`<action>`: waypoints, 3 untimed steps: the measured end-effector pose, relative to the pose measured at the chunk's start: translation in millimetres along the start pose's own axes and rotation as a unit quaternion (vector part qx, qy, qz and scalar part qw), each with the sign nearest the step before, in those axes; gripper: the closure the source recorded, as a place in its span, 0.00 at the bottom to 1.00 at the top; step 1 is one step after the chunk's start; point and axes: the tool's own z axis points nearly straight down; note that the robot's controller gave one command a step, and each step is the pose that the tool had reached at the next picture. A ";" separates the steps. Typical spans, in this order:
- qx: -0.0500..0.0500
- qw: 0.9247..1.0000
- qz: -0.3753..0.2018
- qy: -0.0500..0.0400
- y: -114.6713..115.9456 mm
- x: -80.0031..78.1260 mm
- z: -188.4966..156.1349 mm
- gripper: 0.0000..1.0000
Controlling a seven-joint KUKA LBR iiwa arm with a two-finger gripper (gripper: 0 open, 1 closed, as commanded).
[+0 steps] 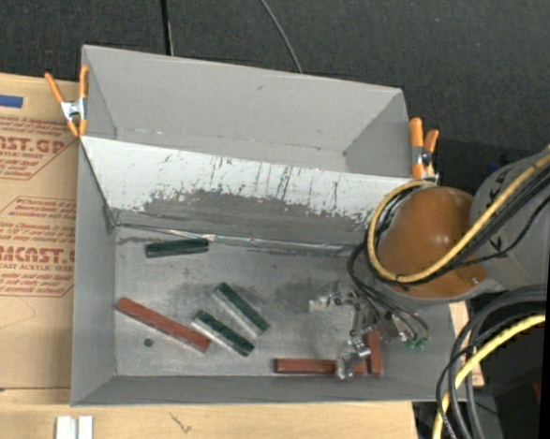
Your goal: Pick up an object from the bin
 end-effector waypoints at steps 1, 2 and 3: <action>0.000 1.000 -0.014 0.001 7.6 4.9 -13.1 0.00; 0.003 0.995 -0.101 -0.007 2.9 6.6 21.9 1.00; 0.003 0.995 -0.101 -0.007 2.9 6.6 21.8 1.00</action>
Offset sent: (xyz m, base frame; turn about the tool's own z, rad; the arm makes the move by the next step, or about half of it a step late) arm -0.0123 -0.0006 -0.0266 -0.2023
